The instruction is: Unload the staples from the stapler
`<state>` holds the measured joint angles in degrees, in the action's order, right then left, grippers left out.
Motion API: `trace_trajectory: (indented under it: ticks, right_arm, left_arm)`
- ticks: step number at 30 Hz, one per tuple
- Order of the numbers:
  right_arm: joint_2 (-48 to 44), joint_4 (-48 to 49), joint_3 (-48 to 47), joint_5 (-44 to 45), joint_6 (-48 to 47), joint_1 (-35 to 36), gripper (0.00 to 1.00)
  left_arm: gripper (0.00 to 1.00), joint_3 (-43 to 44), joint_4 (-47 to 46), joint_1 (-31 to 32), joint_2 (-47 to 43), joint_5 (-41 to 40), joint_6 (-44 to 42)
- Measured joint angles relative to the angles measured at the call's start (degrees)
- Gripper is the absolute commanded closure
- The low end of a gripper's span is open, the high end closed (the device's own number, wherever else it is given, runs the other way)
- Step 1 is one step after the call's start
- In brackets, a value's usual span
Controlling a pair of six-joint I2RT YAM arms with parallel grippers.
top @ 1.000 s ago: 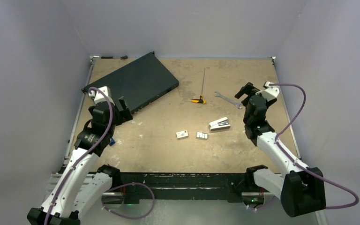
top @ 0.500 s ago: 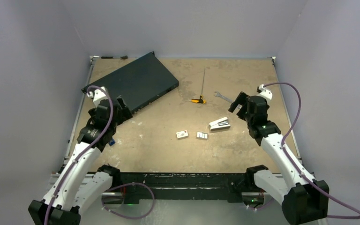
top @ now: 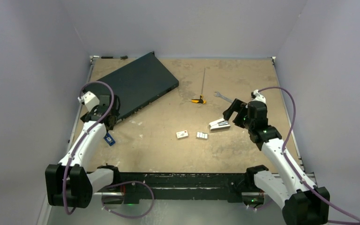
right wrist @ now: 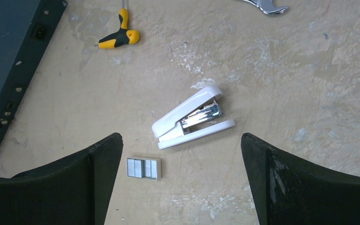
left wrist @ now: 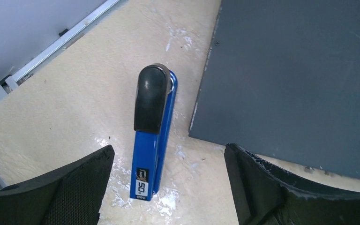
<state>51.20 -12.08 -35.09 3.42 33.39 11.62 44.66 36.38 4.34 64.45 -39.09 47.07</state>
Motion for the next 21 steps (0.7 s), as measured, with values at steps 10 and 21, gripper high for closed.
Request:
trace_trajectory:
  ticks: [10,21]
  right_arm:
    - [0.09,-1.14,-0.04,-2.75,-1.11,0.0,0.03]
    - [3.19,-1.36,-0.72,-5.01,-1.46,0.0,0.04]
  left_arm:
    - [0.16,-7.28,-6.99,-4.07,0.98,0.26,-0.15]
    - [0.21,-8.04,-13.38,-7.8,6.95,1.01,0.39]
